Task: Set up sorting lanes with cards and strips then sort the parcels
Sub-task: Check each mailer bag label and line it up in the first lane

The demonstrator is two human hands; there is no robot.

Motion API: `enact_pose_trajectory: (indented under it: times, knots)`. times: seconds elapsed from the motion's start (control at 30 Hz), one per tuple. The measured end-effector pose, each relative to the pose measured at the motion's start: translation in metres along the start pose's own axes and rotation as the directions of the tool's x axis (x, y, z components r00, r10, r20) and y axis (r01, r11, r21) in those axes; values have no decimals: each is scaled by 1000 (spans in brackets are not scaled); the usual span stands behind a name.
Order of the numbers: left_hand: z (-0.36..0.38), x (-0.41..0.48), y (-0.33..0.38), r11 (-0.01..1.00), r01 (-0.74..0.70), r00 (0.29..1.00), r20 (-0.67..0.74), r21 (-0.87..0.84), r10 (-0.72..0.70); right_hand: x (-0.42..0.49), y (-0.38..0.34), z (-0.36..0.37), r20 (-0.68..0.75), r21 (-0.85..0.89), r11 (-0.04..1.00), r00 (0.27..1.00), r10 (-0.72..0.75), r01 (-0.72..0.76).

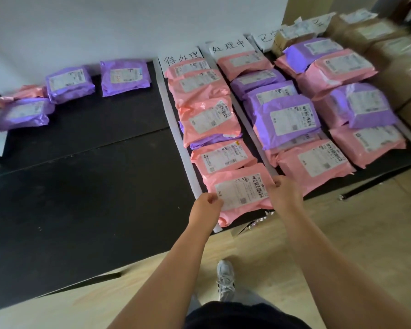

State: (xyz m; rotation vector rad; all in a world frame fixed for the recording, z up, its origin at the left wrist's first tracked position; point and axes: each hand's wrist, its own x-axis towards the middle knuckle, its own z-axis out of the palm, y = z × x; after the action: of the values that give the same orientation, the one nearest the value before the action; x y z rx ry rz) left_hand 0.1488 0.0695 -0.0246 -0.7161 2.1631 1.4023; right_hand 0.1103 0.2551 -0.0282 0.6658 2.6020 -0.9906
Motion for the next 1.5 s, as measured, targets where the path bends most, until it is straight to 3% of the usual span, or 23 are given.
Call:
enact_pose_trajectory:
  times: [0.3,0.63,0.8,1.0,1.27,1.5]
  knots:
    - [2,5,-7,990,-56,997,69,133,47,-1,5,10,138,-78,996,990,-41,52]
    - [-41,6,9,994,-89,983,-153,68,99,0,-29,3,-55,69,974,975,-214,217]
    - [-92,11,11,994,-105,951,-292,-6,99,-8,-83,24,-64,75,929,931,-358,362]
    - [-180,26,8,983,-159,929,-350,-91,118,-21,-163,71,-92,14,878,875,-476,479]
    - [-308,77,-6,974,-225,904,-380,-34,195,-36,-265,147,-47,-23,835,834,-550,549]
    - [-370,141,6,971,-229,911,-337,70,239,-15,-329,181,-36,-40,850,850,-526,525]
